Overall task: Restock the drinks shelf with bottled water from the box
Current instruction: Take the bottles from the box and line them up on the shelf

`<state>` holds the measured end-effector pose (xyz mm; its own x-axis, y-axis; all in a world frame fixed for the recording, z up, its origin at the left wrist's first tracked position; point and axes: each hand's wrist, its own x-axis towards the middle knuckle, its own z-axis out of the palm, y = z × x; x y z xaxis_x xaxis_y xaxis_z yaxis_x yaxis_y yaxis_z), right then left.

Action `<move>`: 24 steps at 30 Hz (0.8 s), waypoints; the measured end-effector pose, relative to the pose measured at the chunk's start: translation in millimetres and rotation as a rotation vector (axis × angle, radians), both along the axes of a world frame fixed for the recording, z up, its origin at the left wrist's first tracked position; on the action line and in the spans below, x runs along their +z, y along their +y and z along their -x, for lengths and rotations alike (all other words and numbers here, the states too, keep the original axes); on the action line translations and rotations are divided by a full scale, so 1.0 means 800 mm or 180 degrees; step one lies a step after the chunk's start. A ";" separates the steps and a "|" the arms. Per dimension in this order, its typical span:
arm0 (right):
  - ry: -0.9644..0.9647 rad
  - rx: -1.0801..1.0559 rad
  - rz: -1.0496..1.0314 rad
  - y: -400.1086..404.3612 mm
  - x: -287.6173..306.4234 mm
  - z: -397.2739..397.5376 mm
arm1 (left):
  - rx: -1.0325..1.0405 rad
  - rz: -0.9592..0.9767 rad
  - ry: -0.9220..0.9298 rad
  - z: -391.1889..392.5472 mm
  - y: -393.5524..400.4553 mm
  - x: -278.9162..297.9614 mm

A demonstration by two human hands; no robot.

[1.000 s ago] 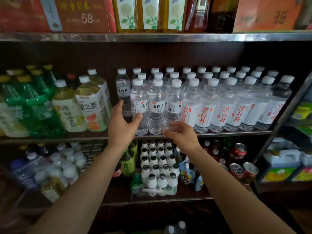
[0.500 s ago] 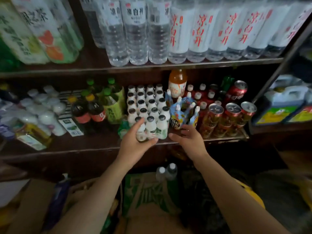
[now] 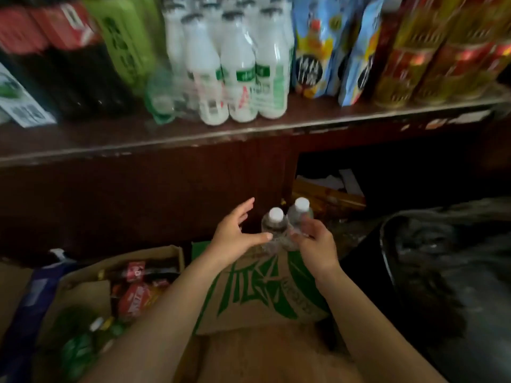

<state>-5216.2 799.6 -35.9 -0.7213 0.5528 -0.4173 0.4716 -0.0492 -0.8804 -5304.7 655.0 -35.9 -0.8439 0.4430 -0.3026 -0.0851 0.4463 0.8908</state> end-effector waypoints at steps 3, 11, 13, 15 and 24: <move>-0.0006 -0.0021 0.0076 0.000 -0.072 0.002 | -0.0141 -0.0032 0.0043 0.012 0.013 -0.062; 0.0135 0.0146 0.0214 -0.007 -0.167 0.010 | -0.0076 -0.0200 0.0346 0.035 0.049 -0.145; 0.0151 0.0235 0.0195 -0.008 -0.172 0.015 | -0.0002 -0.0320 0.0415 0.034 0.051 -0.150; 0.0164 0.0243 0.0220 -0.009 -0.179 0.021 | 0.0019 -0.0373 0.0487 0.030 0.050 -0.150; 0.0369 0.0706 0.0025 -0.035 -0.105 0.010 | -0.0071 -0.0402 0.0473 0.001 0.004 -0.055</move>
